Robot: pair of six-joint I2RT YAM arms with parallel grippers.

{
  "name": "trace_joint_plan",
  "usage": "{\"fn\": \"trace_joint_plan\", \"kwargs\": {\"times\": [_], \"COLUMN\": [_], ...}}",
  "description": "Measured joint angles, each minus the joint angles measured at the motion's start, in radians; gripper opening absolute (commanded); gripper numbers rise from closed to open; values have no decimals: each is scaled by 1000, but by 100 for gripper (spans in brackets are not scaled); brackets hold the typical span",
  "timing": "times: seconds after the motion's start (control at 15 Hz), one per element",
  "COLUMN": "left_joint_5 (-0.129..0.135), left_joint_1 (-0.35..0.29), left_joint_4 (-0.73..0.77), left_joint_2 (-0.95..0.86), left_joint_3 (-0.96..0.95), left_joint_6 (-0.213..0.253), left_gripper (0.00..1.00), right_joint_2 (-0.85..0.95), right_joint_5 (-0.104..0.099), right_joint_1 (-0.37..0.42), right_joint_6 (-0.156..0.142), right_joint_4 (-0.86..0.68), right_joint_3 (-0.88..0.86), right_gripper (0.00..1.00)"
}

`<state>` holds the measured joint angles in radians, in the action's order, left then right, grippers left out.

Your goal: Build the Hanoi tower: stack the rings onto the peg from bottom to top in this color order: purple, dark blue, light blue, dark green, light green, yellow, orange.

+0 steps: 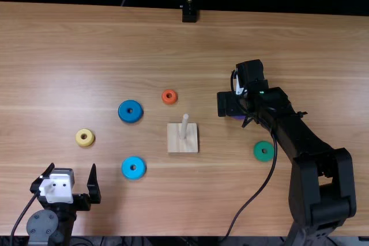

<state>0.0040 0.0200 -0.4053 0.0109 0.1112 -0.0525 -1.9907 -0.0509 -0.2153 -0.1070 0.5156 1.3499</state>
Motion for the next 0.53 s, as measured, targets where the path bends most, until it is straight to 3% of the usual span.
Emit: {"fn": "trace_joint_plan", "kwargs": {"times": [0.47, 0.53], "left_joint_5": [0, 0], "left_joint_1": [0, 0], "left_joint_4": [-1, 0], "left_joint_2": [0, 0], "left_joint_3": [0, 0], "left_joint_6": [0, 0], "left_gripper": [100, 100], "right_joint_2": [-49, -49], "right_joint_5": [-2, -2], "right_joint_1": [0, 0], "right_joint_6": [-4, -5], "right_joint_4": [10, 11], "right_joint_3": [10, 10], "right_gripper": [100, 61]}}
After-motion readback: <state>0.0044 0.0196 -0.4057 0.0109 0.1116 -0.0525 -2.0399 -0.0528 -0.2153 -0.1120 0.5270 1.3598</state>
